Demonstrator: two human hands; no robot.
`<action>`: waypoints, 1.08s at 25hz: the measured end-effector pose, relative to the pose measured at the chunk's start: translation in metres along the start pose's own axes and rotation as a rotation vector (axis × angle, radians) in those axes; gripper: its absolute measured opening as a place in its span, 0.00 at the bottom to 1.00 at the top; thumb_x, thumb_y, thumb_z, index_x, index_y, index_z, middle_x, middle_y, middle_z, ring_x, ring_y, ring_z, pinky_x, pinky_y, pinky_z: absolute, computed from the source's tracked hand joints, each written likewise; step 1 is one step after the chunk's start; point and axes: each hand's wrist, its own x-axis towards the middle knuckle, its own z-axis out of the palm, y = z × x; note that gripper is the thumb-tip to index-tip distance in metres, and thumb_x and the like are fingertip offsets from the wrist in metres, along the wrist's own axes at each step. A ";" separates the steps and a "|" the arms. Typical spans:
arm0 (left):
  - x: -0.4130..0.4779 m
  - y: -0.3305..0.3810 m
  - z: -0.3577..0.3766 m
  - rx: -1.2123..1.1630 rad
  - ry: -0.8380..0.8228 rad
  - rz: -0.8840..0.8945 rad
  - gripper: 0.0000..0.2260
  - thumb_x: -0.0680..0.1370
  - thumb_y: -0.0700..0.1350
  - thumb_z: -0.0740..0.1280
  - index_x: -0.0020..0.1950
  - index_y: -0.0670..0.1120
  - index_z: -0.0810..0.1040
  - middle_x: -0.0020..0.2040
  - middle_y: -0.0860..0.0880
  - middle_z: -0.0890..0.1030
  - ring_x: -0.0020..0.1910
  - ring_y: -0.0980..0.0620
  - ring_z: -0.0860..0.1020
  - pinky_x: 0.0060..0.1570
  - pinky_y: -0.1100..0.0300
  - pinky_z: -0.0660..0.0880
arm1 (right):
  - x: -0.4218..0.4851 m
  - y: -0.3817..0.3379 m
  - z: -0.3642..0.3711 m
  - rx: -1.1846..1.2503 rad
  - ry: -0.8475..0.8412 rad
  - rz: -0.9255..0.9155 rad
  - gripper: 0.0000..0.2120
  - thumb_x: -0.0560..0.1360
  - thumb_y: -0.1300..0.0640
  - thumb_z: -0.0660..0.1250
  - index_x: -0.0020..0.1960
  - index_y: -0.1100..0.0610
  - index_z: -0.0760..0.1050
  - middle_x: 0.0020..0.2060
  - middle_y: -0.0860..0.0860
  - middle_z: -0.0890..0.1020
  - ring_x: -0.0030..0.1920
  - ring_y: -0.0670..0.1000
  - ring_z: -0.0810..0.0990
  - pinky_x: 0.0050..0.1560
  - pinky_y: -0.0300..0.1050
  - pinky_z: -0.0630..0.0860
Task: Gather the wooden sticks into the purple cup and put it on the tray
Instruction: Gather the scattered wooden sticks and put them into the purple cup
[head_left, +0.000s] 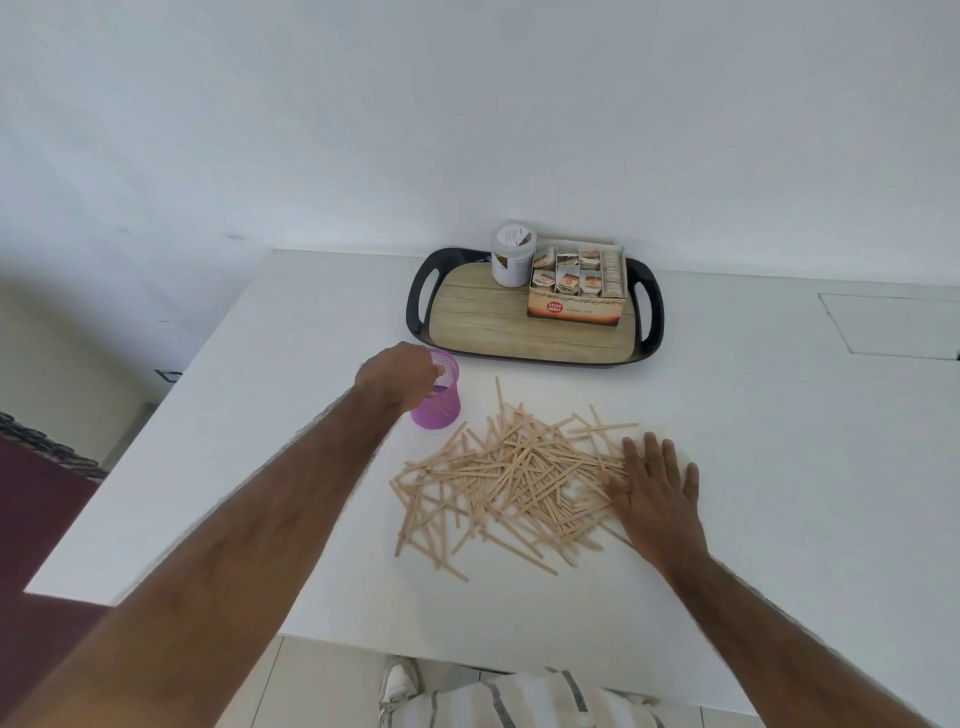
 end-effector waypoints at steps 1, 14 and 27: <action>-0.001 0.001 0.001 -0.087 0.035 -0.029 0.12 0.83 0.46 0.58 0.61 0.43 0.77 0.53 0.42 0.78 0.51 0.41 0.77 0.45 0.52 0.72 | 0.000 0.000 0.000 0.001 -0.005 0.002 0.41 0.77 0.31 0.33 0.83 0.52 0.48 0.82 0.55 0.49 0.82 0.58 0.44 0.78 0.64 0.43; -0.098 0.060 0.123 -0.461 0.562 0.086 0.07 0.81 0.44 0.63 0.57 0.47 0.78 0.52 0.48 0.78 0.50 0.43 0.78 0.50 0.48 0.75 | 0.016 -0.019 -0.025 0.075 -0.057 -0.190 0.38 0.78 0.31 0.41 0.78 0.53 0.63 0.78 0.53 0.63 0.79 0.54 0.58 0.78 0.60 0.51; -0.096 0.061 0.192 -0.392 0.316 -0.041 0.35 0.82 0.65 0.40 0.83 0.45 0.49 0.84 0.44 0.47 0.83 0.45 0.42 0.80 0.44 0.44 | 0.026 -0.042 -0.051 -0.192 -0.190 -0.261 0.23 0.79 0.43 0.64 0.68 0.57 0.70 0.63 0.55 0.73 0.65 0.56 0.72 0.66 0.53 0.69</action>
